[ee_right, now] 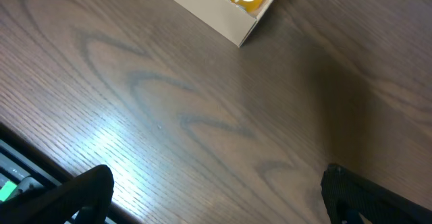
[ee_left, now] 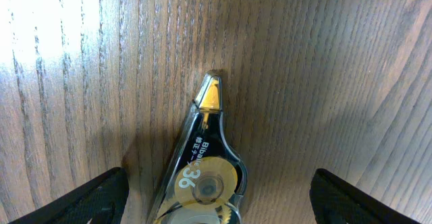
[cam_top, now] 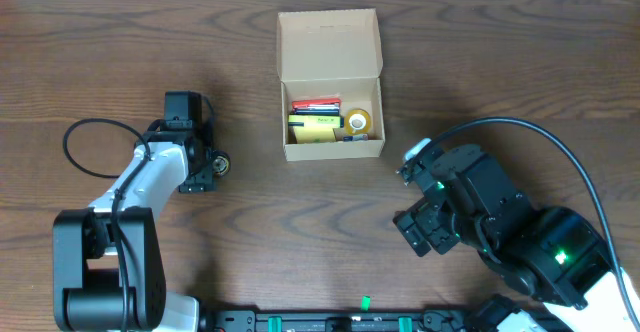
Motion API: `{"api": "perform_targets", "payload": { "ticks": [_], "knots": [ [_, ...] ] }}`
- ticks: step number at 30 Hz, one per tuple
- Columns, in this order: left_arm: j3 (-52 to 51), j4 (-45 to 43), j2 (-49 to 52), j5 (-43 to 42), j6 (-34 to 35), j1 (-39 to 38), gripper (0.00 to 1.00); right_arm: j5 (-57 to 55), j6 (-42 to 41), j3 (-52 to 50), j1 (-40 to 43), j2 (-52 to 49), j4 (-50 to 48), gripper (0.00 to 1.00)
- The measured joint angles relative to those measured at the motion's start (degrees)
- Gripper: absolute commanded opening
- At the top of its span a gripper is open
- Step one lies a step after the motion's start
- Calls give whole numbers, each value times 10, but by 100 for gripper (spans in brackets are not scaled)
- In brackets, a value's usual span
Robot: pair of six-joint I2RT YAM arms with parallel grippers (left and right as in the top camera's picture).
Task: Pack container
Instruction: 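Lower the left gripper and grasp the black-gold correction tape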
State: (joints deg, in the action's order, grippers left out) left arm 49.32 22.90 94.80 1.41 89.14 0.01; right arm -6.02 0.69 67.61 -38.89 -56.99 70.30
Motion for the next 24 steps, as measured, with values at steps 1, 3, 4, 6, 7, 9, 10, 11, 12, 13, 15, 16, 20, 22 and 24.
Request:
{"api": "perform_targets", "payload": {
  "ticks": [1, 3, 4, 6, 7, 9, 10, 11, 12, 13, 15, 16, 20, 22, 24],
  "knots": [
    [0, 0, 2, -2, -1, 0, 85, 0, 0, 0, 0, 0, 0, 99],
    [2, 0, 8, -11, -3, 0, 79, 0, 0, 0, 0, 0, 0, 99],
    [2, -2, 10, -15, -4, 1, 77, 0, 0, 0, 0, 0, 0, 99],
    [7, 0, 16, -29, -5, 3, 74, 0, 0, 0, 0, 0, 0, 99],
    [11, 1, 20, -35, -5, 5, 72, 0, 0, 0, 0, 0, 0, 99],
    [16, 1, 26, -47, -2, 7, 67, 0, 0, 0, 0, 0, 0, 99],
    [19, 2, 30, -52, 0, 7, 66, 0, 0, 0, 0, 0, 0, 99],
    [21, 3, 31, -57, 5, 8, 66, 0, 0, 0, 0, 0, 0, 99],
    [23, 5, 33, -61, 9, 8, 64, 0, 0, 0, 0, 0, 0, 99],
    [25, 10, 35, -66, 14, 8, 63, 0, 0, 0, 0, 0, 0, 99],
    [33, 38, 38, -78, 26, 7, 63, 0, 0, 0, 0, 0, 0, 99],
    [39, 72, 42, -87, 35, 7, 62, 0, 0, 0, 0, 0, 0, 99],
    [56, 177, 54, -101, 49, 9, 62, 0, 0, 0, 0, 0, 0, 99],
    [60, 194, 57, -105, 52, 12, 59, 0, 0, 0, 0, 0, 0, 99],
    [62, 196, 60, -107, 54, 17, 58, 0, 0, 0, 0, 0, 0, 99]
  ]
}}
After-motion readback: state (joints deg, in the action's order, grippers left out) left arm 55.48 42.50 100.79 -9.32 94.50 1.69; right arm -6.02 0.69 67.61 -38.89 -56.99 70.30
